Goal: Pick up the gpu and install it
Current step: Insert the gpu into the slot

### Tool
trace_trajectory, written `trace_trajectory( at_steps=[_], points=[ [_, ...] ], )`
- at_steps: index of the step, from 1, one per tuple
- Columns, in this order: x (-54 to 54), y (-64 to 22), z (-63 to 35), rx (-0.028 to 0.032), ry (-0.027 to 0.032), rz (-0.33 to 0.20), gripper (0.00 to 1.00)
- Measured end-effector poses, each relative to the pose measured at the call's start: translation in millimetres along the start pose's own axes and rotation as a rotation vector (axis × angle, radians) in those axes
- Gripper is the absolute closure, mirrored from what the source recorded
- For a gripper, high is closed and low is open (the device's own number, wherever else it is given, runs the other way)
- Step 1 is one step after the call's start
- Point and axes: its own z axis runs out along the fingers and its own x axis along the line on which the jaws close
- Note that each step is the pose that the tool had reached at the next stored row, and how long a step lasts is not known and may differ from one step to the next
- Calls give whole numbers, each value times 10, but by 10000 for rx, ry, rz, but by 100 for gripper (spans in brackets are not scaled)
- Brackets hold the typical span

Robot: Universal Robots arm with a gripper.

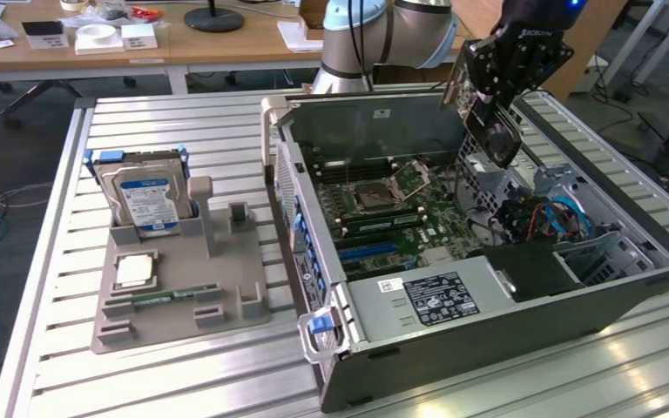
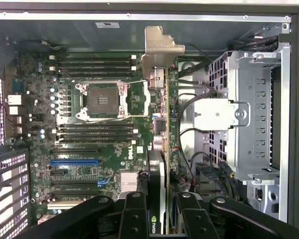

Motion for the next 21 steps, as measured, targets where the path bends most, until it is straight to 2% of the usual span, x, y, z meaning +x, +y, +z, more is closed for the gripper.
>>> trace_trajectory(
  at_steps=[6, 11, 16, 21],
  points=[
    [0, 0, 0, 0, 1, -24, 73],
    [7, 0, 1, -9, 15, -325, 73],
    [10, 0, 1, -25, 45, -968, 73],
    [9, 0, 2, -47, 84, -1831, 73]
  ],
)
